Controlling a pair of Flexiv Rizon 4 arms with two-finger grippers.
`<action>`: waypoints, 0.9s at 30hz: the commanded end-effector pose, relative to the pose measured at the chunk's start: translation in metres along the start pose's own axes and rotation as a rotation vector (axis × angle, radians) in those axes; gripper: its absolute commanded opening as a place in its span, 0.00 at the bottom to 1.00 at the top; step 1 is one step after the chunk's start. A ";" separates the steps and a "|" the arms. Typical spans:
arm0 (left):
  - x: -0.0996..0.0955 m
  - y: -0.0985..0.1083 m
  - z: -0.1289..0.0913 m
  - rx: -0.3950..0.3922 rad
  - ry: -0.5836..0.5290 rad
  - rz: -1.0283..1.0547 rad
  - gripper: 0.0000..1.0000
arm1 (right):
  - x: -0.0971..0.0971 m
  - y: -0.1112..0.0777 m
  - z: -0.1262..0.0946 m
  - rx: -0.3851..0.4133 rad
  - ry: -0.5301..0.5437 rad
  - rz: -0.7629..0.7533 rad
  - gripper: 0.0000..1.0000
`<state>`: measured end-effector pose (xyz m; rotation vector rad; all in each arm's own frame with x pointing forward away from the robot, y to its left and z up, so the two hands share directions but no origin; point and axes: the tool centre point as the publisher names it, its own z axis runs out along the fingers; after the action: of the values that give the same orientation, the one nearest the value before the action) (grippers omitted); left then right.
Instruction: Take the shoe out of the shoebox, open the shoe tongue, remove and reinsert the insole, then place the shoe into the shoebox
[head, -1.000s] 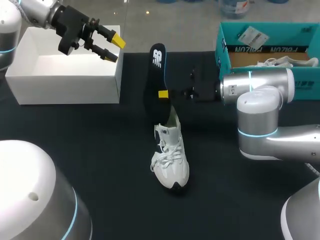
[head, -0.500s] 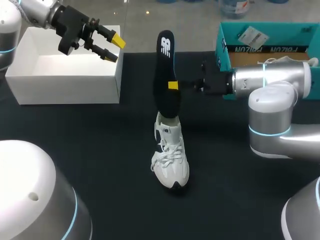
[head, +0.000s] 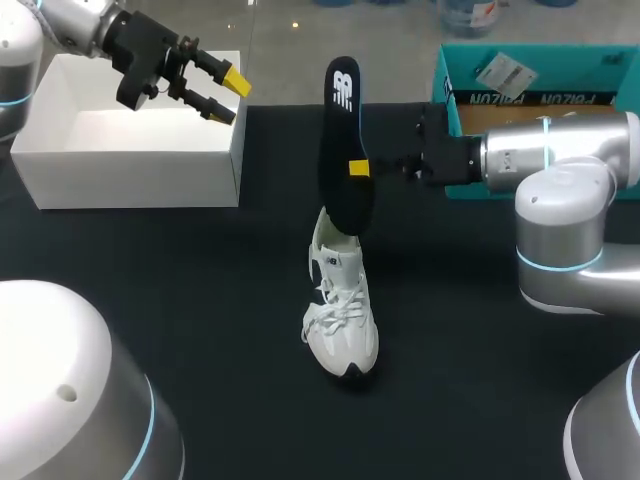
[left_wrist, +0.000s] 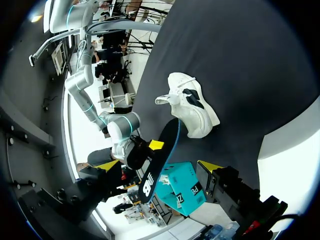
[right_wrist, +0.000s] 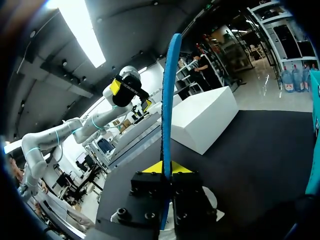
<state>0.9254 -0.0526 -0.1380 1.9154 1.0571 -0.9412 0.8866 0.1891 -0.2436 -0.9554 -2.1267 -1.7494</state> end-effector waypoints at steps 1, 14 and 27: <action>0.000 0.000 0.000 0.001 0.003 0.001 1.00 | -0.005 -0.001 -0.001 -0.002 -0.007 -0.007 0.00; 0.000 0.000 0.000 0.001 0.003 0.001 1.00 | -0.004 -0.031 -0.010 0.017 -0.045 0.049 0.00; 0.000 0.000 0.000 0.001 0.003 0.001 1.00 | -0.002 -0.031 -0.013 -0.002 -0.084 0.031 0.00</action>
<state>0.9254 -0.0526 -0.1379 1.9154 1.0571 -0.9411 0.8672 0.1717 -0.2683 -1.0725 -2.1445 -1.7188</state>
